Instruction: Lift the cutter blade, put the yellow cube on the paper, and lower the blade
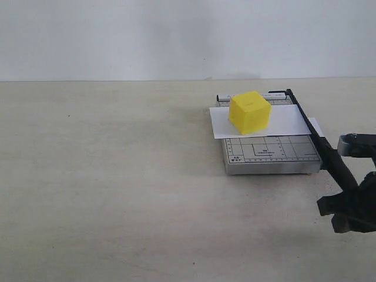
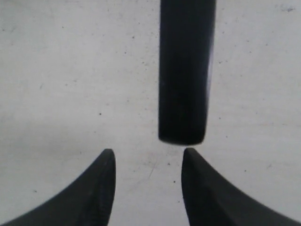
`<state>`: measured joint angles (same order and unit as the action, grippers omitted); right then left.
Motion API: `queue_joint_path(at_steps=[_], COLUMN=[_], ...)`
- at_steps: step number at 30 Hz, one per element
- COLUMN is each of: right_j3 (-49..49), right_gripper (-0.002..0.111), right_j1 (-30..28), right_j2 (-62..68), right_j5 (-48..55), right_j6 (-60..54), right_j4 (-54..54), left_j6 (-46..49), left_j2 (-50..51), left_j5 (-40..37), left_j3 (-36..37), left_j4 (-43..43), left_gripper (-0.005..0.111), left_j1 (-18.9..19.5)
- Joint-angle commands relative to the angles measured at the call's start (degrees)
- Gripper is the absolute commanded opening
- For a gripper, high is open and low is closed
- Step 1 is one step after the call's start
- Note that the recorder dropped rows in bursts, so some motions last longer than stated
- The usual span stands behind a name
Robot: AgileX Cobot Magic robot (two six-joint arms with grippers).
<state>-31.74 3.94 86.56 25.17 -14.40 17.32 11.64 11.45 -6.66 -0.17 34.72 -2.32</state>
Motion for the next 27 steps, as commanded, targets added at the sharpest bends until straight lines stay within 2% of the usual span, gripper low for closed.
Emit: queue_joint_path(at_steps=[1,3,4,5,6,7,8,10,11,15,17,27], right_j3=[-0.05,-0.05,1.41,2.50,6.11,7.77,11.46,15.30,16.77,17.31,17.31,17.31], right_gripper=[0.043,0.037,0.023,0.016,0.000,0.000,0.000,0.000,0.000,0.000,0.000,0.000], right_j1=[0.02,0.02,0.02,0.02,0.02,0.02,0.02,0.02,0.02,0.02,0.02,0.02], right_j2=[-4.39,-10.28,-17.18,-21.54,-31.73,-36.15,-47.10,-60.30,-67.05,-80.43,-84.21,-86.56], right_j5=[4.86,5.91,3.61,1.46,-5.92,-9.03,-14.62,-17.68,-17.45,-9.50,-5.36,-4.64], right_j6=[1.32,5.23,7.03,6.90,5.23,3.98,2.40,1.71,1.71,2.26,2.39,-1.57], right_j4=[0.13,0.13,1.13,1.86,3.53,4.01,4.22,4.22,4.22,4.43,4.69,-1.14], left_j6=[-0.46,-0.46,-0.46,-0.46,-0.46,-0.46,-0.46,-0.46,-0.46,-0.46,-0.46,-0.46], left_j2=[-0.15,-0.15,-0.15,-0.15,-0.15,-0.15,-0.15,-0.15,-0.15,-0.15,-0.15,-0.15], left_j5=[0.60,0.60,0.60,0.60,0.60,0.60,0.60,0.60,0.60,0.60,0.60,0.60], left_j3=[0.17,0.17,0.17,0.17,0.17,0.17,0.17,0.17,0.17,0.17,0.17,0.17], left_j4=[0.36,0.36,0.36,0.36,0.36,0.36,0.36,0.36,0.36,0.36,0.36,0.36], left_gripper=[0.004,0.004,0.004,0.004,0.004,0.004,0.004,0.004,0.004,0.004,0.004,0.004], left_j1=[-0.36,-0.36,-0.36,-0.36,-0.36,-0.36,-0.36,-0.36,-0.36,-0.36,-0.36,-0.36])
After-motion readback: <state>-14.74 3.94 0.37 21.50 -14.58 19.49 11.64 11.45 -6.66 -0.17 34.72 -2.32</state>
